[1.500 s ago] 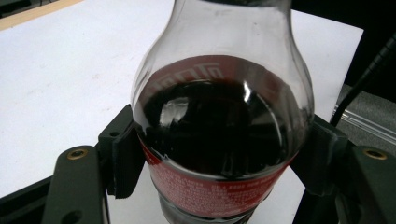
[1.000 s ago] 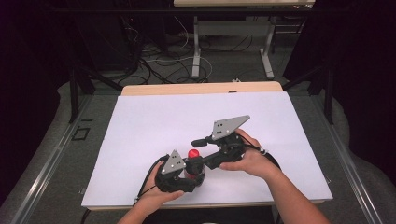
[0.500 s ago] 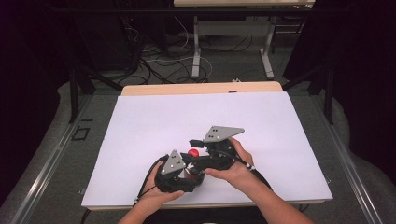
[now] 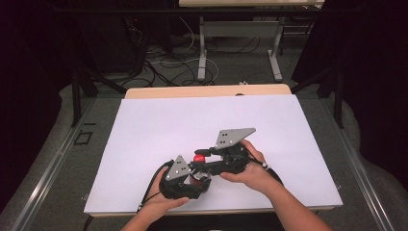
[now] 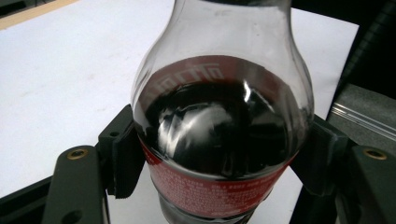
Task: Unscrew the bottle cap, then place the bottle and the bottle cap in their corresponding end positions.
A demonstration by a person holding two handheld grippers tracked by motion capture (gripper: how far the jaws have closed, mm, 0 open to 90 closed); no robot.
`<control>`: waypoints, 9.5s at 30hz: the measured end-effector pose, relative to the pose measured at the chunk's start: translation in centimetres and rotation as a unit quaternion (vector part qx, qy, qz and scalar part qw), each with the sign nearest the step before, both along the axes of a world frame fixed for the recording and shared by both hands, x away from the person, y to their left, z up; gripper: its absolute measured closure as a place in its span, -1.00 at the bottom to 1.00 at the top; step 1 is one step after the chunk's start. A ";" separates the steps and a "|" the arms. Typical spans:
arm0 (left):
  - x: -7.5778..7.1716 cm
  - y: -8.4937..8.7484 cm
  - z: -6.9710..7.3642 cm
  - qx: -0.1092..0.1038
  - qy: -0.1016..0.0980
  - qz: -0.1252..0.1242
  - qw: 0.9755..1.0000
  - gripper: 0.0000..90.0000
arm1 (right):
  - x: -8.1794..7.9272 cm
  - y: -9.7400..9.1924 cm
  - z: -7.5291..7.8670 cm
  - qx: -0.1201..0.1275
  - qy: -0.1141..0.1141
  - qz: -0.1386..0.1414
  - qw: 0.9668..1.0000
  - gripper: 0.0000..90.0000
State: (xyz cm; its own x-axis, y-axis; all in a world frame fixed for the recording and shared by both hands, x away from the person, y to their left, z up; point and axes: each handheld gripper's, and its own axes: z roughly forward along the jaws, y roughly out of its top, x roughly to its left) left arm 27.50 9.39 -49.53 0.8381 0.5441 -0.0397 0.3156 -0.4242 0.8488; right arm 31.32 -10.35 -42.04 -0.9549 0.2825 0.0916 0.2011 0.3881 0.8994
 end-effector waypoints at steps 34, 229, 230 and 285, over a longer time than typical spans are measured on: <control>0.2 0.2 0.1 -0.003 -0.003 0.021 1.000 -0.33 | -1.7 1.5 -0.4 0.024 0.031 -0.142 0.989 0.33; 17.5 -5.3 -3.9 -0.044 0.010 0.139 0.989 -0.56 | 2.4 -4.9 -6.9 -0.046 0.027 -0.098 0.994 0.36; 17.5 -5.2 -3.8 -0.047 0.012 0.138 0.989 -0.58 | 2.4 -4.8 -6.9 -0.046 0.026 -0.098 0.994 0.36; 8.9 5.7 -0.9 -0.094 0.045 0.183 0.978 -0.98 | 5.7 -1.0 -13.9 -0.130 0.056 -0.151 0.978 0.35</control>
State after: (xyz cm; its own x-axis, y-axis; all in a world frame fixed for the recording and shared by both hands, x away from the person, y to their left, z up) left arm 36.40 15.13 -50.39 0.5778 0.7823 -0.2327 0.4938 -0.1080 0.8629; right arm 36.98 -11.32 -55.91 -0.8122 0.5779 0.0791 0.4339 0.5079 0.7442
